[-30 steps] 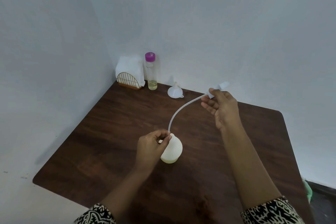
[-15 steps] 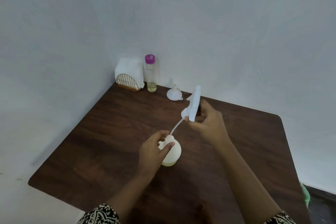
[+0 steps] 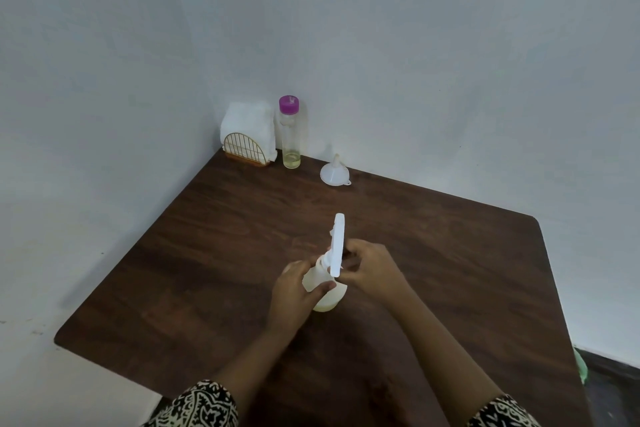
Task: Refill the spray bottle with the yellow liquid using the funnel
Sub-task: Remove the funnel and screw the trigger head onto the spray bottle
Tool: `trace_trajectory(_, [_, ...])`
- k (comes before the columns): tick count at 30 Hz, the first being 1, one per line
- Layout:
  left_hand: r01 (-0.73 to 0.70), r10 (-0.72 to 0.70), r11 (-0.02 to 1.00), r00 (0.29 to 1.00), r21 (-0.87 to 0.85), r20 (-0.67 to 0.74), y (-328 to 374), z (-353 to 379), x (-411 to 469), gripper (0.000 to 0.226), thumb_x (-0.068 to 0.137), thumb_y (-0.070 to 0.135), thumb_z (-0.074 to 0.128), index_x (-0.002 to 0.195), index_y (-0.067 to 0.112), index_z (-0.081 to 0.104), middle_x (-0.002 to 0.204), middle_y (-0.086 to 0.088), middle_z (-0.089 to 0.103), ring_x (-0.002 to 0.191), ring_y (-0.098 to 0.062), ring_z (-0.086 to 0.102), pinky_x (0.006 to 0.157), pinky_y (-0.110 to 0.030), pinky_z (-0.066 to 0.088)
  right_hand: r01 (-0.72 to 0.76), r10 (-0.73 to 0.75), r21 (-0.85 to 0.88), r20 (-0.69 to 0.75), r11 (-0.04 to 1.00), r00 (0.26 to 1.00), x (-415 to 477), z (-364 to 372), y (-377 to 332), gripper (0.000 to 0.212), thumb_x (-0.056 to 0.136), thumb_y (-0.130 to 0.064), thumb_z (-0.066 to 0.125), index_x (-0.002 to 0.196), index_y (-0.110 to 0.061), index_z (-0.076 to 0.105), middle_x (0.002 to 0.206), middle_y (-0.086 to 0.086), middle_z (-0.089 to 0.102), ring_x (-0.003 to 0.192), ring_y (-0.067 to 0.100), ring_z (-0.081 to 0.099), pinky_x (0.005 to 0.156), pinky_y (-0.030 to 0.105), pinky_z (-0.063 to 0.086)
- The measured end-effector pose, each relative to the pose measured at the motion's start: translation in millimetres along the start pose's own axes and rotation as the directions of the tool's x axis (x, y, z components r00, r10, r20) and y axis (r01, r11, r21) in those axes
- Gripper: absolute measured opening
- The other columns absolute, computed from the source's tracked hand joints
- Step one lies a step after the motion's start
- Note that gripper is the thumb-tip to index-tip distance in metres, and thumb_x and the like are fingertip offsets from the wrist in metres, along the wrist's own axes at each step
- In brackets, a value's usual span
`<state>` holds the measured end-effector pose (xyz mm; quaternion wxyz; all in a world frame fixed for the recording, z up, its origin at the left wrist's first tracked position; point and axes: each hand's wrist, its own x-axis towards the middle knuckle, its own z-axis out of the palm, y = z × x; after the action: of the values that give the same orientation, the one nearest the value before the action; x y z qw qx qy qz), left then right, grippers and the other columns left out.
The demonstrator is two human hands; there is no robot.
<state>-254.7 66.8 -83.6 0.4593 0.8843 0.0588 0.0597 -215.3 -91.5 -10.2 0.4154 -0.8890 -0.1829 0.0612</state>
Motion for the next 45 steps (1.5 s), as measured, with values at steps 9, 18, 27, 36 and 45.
trace_trajectory(9, [-0.017, 0.019, 0.999, 0.998, -0.044, 0.061, -12, 4, 5, 0.054, 0.069, 0.058, 0.073, 0.107, 0.02, 0.069, 0.1, 0.013, 0.063, 0.102, -0.006, 0.055, 0.08, -0.021, 0.044, 0.027, -0.022, -0.134, 0.035, 0.991, 0.999, 9, 10, 2, 0.027, 0.078, -0.031, 0.069, 0.092, -0.009, 0.069, 0.082, 0.002, 0.065, 0.072, 0.016, 0.059, 0.064, 0.033, 0.047])
trace_trajectory(18, [-0.044, 0.047, 0.997, 0.998, -0.056, 0.05, -11, 6, 6, 0.047, 0.073, 0.042, 0.079, 0.112, 0.019, 0.068, 0.097, 0.025, 0.055, 0.106, -0.005, 0.05, 0.081, -0.015, 0.038, -0.064, 0.046, -0.089, -0.191, 0.994, 0.98, -3, 31, 12, 0.024, 0.077, -0.034, 0.072, 0.091, -0.016, 0.065, 0.085, -0.013, 0.058, 0.072, 0.003, 0.056, 0.063, 0.017, 0.043])
trace_trajectory(27, [-0.012, 0.016, 0.998, 0.998, -0.066, 0.059, -14, 7, 5, 0.034, 0.077, 0.025, 0.076, 0.11, 0.022, 0.067, 0.091, 0.01, 0.059, 0.09, 0.001, 0.052, 0.069, -0.005, 0.035, -0.214, 0.317, 0.244, -0.557, 0.946, 0.768, -8, 82, -5, 0.033, 0.076, -0.037, 0.074, 0.078, -0.02, 0.045, 0.085, -0.012, 0.058, 0.073, 0.005, 0.056, 0.06, 0.02, 0.042])
trace_trajectory(36, [-0.054, 0.059, 0.996, 0.996, -0.07, 0.071, -16, 6, 7, 0.056, 0.065, 0.062, 0.058, 0.1, 0.019, 0.067, 0.081, 0.02, 0.055, 0.089, -0.002, 0.05, 0.067, -0.006, 0.037, -0.082, 0.19, 0.283, -0.38, 0.956, 0.905, -23, 94, 16, 0.046, 0.084, -0.052, 0.05, 0.119, -0.022, 0.055, 0.114, -0.012, 0.05, 0.111, 0.009, 0.045, 0.084, 0.014, 0.039])
trace_trajectory(45, [-0.117, 0.12, 0.991, 0.992, -0.068, 0.043, -16, 6, 7, 0.054, 0.071, 0.056, 0.053, 0.11, 0.022, 0.067, 0.096, 0.019, 0.063, 0.098, -0.005, 0.052, 0.075, -0.005, 0.035, -0.083, 0.437, 0.576, -0.509, 0.813, 0.741, -16, 101, 3, 0.026, 0.074, -0.022, 0.079, 0.092, -0.023, 0.06, 0.095, -0.01, 0.066, 0.094, 0.005, 0.061, 0.081, 0.019, 0.044])
